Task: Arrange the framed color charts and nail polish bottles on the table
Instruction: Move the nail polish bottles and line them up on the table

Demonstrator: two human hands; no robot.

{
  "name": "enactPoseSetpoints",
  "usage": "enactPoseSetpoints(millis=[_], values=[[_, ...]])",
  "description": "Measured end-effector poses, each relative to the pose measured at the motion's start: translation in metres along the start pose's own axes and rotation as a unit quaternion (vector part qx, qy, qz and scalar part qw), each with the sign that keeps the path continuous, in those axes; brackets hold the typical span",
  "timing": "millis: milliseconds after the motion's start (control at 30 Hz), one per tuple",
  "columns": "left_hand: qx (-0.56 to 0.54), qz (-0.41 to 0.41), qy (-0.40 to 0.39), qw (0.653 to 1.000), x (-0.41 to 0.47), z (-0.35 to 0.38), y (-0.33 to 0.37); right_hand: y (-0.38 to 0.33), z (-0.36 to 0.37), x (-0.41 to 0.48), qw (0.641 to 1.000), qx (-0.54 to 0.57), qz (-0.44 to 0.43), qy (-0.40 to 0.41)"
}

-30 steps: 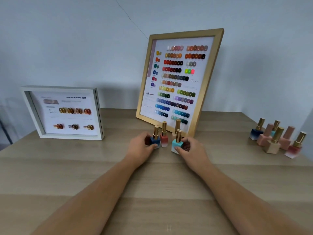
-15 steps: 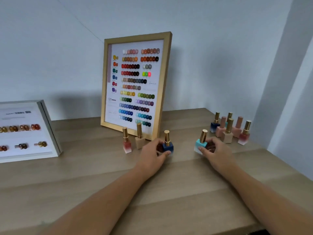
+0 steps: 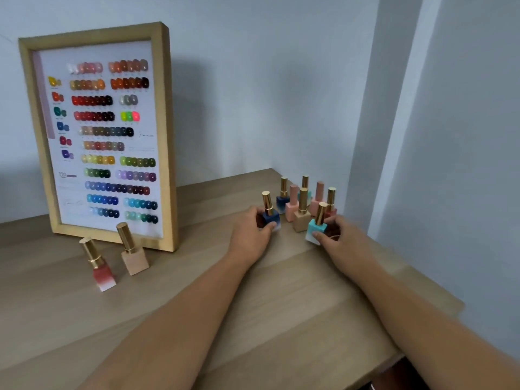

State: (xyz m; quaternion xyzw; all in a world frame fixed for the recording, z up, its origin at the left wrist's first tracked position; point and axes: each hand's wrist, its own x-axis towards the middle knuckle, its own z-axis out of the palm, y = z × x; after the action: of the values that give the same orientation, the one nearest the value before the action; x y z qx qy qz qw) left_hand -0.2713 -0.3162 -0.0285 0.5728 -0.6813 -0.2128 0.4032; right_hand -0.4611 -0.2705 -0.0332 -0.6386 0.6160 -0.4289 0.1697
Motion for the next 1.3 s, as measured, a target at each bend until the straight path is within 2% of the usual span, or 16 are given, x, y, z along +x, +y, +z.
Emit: enactPoseSetpoints(millis=[367, 533, 667, 833, 933, 1100, 1300], values=[[0.047, -0.009, 0.011, 0.999, 0.031, 0.024, 0.000, 0.013, 0.006, 0.019, 0.999, -0.034, 0.019, -0.004], [0.034, -0.017, 0.010, 0.999, 0.027, 0.022, 0.003, 0.011, 0.005, 0.017, 0.999, -0.026, 0.017, -0.002], [0.020, -0.024, 0.030, 0.999, 0.012, 0.016, 0.005, 0.007, 0.002, 0.010, 0.998, 0.034, -0.007, 0.058], [0.006, 0.015, 0.056, 0.998, -0.024, -0.005, 0.002, -0.002, -0.004, -0.009, 0.990, 0.018, -0.067, 0.121], [0.030, 0.052, 0.054, 0.997, -0.050, -0.028, -0.002, -0.015, 0.001, -0.024, 0.988, 0.010, -0.125, 0.089], [0.081, 0.102, 0.087, 0.988, -0.096, -0.077, -0.017, -0.064, 0.045, -0.044, 0.984, -0.017, -0.176, -0.028], [0.104, 0.091, 0.153, 0.978, -0.139, -0.143, -0.053, -0.128, 0.122, -0.059, 0.971, 0.041, -0.193, -0.137]])
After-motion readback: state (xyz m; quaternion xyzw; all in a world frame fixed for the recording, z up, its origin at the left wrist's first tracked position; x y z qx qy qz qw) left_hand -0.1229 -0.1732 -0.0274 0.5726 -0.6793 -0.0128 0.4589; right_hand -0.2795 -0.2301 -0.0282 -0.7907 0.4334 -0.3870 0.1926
